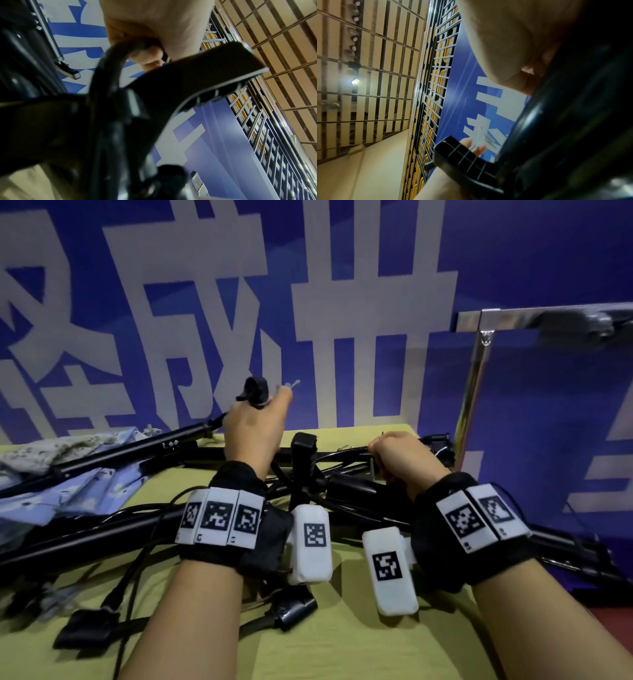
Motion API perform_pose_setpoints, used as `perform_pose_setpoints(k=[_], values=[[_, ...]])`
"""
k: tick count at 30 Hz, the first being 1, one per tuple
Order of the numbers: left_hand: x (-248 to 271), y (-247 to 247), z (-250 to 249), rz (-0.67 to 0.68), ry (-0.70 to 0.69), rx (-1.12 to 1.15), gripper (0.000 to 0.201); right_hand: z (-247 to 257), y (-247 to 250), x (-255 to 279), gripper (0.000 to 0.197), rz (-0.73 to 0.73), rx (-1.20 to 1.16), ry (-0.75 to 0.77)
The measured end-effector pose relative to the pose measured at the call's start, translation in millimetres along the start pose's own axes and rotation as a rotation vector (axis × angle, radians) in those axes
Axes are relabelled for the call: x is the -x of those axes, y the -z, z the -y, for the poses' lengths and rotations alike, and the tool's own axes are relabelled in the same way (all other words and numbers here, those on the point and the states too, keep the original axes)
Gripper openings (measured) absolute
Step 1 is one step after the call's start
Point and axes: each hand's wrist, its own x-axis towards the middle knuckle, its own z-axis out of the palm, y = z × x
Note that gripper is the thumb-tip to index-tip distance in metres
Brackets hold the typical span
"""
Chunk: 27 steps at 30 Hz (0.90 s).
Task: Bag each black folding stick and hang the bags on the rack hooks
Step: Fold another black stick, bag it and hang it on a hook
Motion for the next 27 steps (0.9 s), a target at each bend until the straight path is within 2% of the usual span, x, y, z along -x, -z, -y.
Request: perform_pose_setpoints(k=[5,7,10,14,18,21,24,27], values=[[4,-1,-6,-0.007,-0.044,-0.077,0.025,2,-10,2,0.036,0.064,0.117,0.032],[6,-4,-6,0.05,-0.017,-0.076,0.024,1,-11,3,0.035,0.081,0.096,0.044],[8,-6,-4,0.155,-0.012,-0.1,0.024,2,-11,8,0.02,0.129,0.025,0.064],[8,-7,0,0.277,0.036,-0.151,0.011,3,-14,14,0.032,0.153,-0.088,0.088],[9,-9,1,0.354,0.102,-0.133,0.006,4,-18,16,0.029,0.097,-0.171,0.103],[11,-8,3,0.356,0.135,-0.054,0.013,4,-20,17,0.023,0.069,-0.254,0.123],[9,-7,4,0.335,0.14,-0.067,0.018,3,-20,17,0.011,0.052,-0.219,0.164],[9,-7,4,0.332,0.135,-0.08,0.018,2,-21,17,0.015,0.069,-0.163,0.179]])
